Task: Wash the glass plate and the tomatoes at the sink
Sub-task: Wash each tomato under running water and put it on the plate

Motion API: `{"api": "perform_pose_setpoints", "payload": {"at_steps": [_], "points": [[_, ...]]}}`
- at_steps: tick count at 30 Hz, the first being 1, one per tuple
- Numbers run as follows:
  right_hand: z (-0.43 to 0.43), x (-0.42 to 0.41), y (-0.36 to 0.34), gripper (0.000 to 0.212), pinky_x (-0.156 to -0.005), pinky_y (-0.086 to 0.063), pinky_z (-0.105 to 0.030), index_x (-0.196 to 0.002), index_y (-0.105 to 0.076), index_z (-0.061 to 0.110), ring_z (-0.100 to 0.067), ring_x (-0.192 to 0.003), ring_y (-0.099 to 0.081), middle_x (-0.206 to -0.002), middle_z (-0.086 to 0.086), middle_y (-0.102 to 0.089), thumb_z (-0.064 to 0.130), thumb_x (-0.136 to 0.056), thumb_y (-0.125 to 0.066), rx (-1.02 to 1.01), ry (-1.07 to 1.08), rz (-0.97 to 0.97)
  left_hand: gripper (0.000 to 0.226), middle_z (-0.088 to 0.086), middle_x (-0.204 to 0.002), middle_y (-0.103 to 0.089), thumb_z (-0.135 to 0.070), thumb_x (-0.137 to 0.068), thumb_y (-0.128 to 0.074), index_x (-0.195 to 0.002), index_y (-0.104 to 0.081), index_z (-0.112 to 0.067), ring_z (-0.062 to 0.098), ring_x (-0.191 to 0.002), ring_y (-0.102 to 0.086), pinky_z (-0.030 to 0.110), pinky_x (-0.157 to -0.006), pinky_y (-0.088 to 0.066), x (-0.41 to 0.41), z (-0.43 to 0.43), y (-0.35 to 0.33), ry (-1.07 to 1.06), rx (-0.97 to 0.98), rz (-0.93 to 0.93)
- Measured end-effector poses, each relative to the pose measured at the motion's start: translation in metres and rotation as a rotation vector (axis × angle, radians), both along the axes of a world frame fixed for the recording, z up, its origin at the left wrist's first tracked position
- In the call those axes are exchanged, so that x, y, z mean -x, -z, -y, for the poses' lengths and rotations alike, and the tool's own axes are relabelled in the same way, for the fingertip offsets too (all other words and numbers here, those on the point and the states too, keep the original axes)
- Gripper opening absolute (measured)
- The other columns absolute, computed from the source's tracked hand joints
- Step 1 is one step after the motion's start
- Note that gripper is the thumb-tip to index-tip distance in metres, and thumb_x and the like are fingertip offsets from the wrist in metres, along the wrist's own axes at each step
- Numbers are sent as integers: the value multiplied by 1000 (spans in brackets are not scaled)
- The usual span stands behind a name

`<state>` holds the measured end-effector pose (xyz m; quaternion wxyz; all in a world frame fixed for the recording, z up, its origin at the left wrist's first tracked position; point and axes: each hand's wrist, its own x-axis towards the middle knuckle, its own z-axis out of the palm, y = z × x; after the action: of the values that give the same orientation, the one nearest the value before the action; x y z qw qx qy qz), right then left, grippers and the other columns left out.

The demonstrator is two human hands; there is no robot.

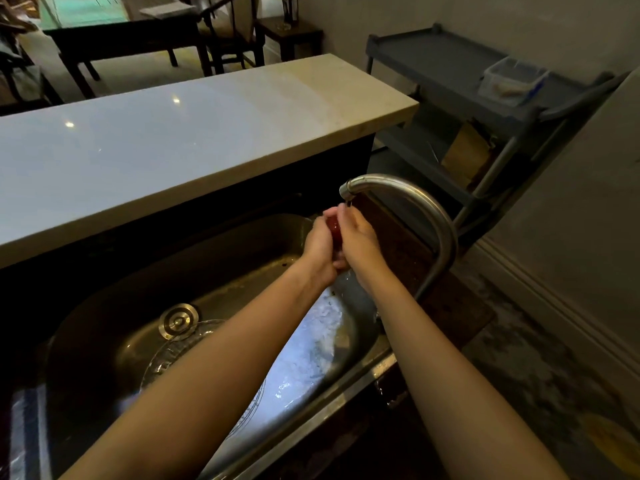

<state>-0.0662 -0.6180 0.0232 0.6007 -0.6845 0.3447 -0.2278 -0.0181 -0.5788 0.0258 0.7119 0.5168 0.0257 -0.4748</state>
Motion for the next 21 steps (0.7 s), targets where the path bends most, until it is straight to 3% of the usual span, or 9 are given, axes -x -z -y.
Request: {"api": "perform_pose_setpoints", "payload": {"at_steps": [2, 5, 7, 9, 12, 14, 16, 19, 21], "points": [[2, 1, -1, 20, -44, -48, -15, -97, -57, 39, -15, -77, -64, -102, -1, -60, 46, -93, -39, 57, -75, -14, 31, 6, -69, -50, -35, -96, -36, -83, -55, -14, 13, -46, -45, 23, -42, -32, -8, -3, -3, 10, 0, 14], [5, -3, -7, 25, -52, -53, -27, -99, -59, 31, -19, -73, -66, -95, -3, -63, 44, -94, -38, -76, 122, -74, 36, 6, -64, -50, -40, -99, -27, -98, -56, -19, 10, -36, -43, 14, -34, -31, -6, -2, -10, 95, -66, 134], [4, -8, -11, 31, -59, -49, -28, -99, -62, 24, -21, -82, -62, -92, -3, -63, 41, -96, -36, -139, 287, -70, 38, 6, -74, -61, -46, -97, -31, -97, -62, -23, 16, -62, -59, 24, -55, -48, 1, 2, -13, 108, -68, 170], [2, -9, -11, 28, -56, -44, -24, -87, -60, 28, -14, -79, -59, -86, 2, -61, 38, -96, -35, -17, 224, -49, 39, 4, -81, -65, -49, -93, -39, -95, -65, -20, 18, -79, -62, 32, -71, -50, 2, 4, -11, 93, -50, 182], [-1, 4, -10, 25, -46, -47, -16, -104, -56, 29, -6, -70, -63, -98, -1, -59, 43, -95, -38, 49, -55, -10, 44, 3, -61, -53, -49, -94, -33, -76, -57, -17, 10, -41, -47, 18, -40, -34, -11, -5, -15, 181, 25, 135], [2, 11, -7, 24, -49, -49, -14, -104, -57, 30, -3, -67, -65, -96, 1, -61, 44, -94, -41, 60, -121, 19, 48, 4, -58, -44, -51, -95, -26, -75, -52, -16, 8, -30, -35, 11, -33, -22, -16, -7, -16, 237, -20, 148], [5, 5, -6, 27, -65, -53, -25, -102, -61, 28, -13, -81, -65, -97, 0, -66, 43, -94, -40, -7, 54, -7, 47, 5, -60, -49, -52, -95, -30, -78, -54, -16, 11, -40, -44, 18, -39, -32, -8, -5, -20, 250, -102, 205], [3, -7, -13, 39, -84, -48, -35, -115, -62, 15, -28, -102, -61, -112, -13, -65, 38, -95, -37, -244, 315, -106, 38, 8, -88, -63, -47, -91, -48, -102, -63, -14, 20, -78, -60, 30, -68, -48, 4, 2, -21, 191, -101, 159], [1, -4, -12, 39, -83, -51, -35, -117, -58, 15, -28, -105, -59, -116, -15, -62, 37, -97, -32, -77, 231, -127, 37, 6, -89, -64, -42, -91, -49, -106, -63, -12, 17, -78, -62, 27, -64, -50, 2, 1, -19, 145, -71, 132]]}}
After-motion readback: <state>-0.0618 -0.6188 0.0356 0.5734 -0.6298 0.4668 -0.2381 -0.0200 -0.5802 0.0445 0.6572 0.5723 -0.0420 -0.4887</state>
